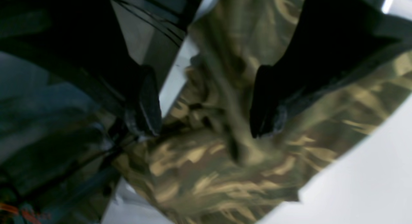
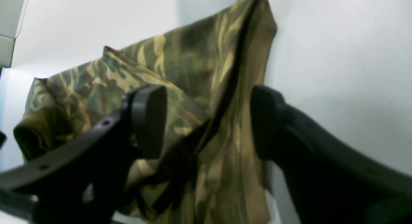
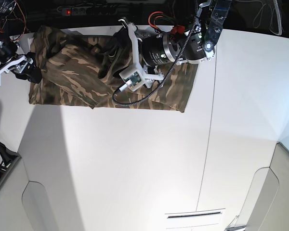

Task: Fold the T-shirt properly
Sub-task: 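Lay the folded end down and press it flat with the left gripper, then grasp the strip's other end with the right gripper and lift it, then fold the right-held end over onto the stack toward the left gripper, then flatten and square the folded bundle with both grippers, then release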

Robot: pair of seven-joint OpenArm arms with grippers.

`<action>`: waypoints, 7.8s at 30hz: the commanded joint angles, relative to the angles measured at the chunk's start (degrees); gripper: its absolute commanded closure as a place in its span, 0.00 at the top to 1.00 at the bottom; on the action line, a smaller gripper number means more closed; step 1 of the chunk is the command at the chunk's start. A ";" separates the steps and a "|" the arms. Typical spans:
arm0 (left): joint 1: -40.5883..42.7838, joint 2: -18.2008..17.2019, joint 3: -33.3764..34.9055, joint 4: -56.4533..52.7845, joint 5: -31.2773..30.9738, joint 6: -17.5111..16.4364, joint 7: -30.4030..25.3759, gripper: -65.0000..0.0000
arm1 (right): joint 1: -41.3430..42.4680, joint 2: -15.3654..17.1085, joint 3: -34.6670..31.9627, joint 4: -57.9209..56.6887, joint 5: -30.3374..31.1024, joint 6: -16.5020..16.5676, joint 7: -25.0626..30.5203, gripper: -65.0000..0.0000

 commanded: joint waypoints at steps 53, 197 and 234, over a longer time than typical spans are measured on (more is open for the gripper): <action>-12.66 11.50 2.32 -14.14 3.89 -0.39 2.97 0.05 | 0.66 5.40 -5.27 -7.67 0.37 0.24 -1.64 0.62; -13.40 1.79 -5.51 -27.08 13.94 3.10 -4.59 0.19 | 22.60 6.54 -40.81 -11.56 -17.46 -0.74 4.35 0.00; -10.69 -8.66 -5.57 -9.77 3.96 3.87 0.35 0.19 | 10.60 5.84 -29.18 2.36 -7.96 -0.70 3.28 0.00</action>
